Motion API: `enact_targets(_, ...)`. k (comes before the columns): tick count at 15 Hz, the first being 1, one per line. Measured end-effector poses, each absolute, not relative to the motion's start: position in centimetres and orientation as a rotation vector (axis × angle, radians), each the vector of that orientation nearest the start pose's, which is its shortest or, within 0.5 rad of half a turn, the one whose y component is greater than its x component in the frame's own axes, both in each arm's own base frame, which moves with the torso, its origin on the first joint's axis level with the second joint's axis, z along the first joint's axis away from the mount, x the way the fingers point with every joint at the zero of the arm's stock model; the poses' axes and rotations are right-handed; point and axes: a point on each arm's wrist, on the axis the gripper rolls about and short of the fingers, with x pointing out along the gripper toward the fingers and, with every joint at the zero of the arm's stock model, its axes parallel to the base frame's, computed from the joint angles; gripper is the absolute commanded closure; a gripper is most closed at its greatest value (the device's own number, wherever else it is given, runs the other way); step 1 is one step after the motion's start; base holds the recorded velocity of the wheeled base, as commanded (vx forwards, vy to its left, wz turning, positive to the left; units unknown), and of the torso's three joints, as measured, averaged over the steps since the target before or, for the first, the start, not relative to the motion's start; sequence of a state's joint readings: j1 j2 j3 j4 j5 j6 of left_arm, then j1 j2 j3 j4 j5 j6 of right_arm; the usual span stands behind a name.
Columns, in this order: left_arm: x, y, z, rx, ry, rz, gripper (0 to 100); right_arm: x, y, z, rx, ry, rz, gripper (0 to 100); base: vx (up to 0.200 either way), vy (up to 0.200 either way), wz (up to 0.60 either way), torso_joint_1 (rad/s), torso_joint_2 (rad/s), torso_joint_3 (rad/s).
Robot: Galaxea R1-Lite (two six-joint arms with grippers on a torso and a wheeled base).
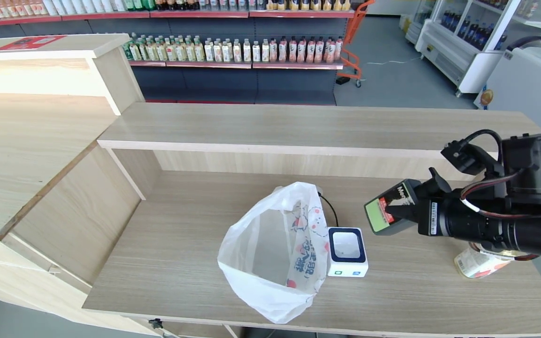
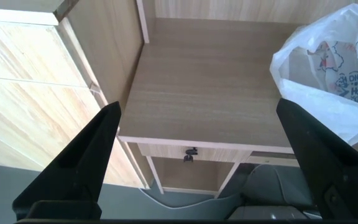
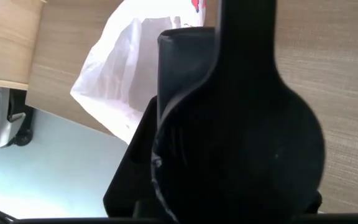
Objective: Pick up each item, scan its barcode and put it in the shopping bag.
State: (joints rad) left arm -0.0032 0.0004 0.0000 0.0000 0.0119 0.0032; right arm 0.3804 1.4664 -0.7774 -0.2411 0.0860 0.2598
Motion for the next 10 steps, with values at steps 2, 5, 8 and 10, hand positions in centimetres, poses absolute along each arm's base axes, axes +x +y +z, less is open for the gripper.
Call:
enact_targets(2,-2.3,0.0,7.5,0.002,0.001,0.008,0,22.3,9.1,20.5,0.200,0.499,0.426,100,0.000,0.200,0.00,0.022,0.02,-0.005)
enact_targets(5,-2.3,0.0,7.5,0.000,0.000,0.009,0,22.4,9.4,20.5,0.214,0.511,0.475,100,0.000,0.000,0.00,0.000,0.00,0.000)
enact_targets(8,-2.3,0.0,7.5,0.000,0.000,0.009,0,23.4,10.1,19.2,0.199,0.560,0.478,100,0.000,0.000,0.00,0.000,0.00,0.000)
enact_targets(10,-2.3,0.0,7.5,0.000,0.000,0.009,0,24.4,10.9,17.7,0.167,0.609,0.485,100,0.000,0.000,0.00,0.000,0.00,0.000)
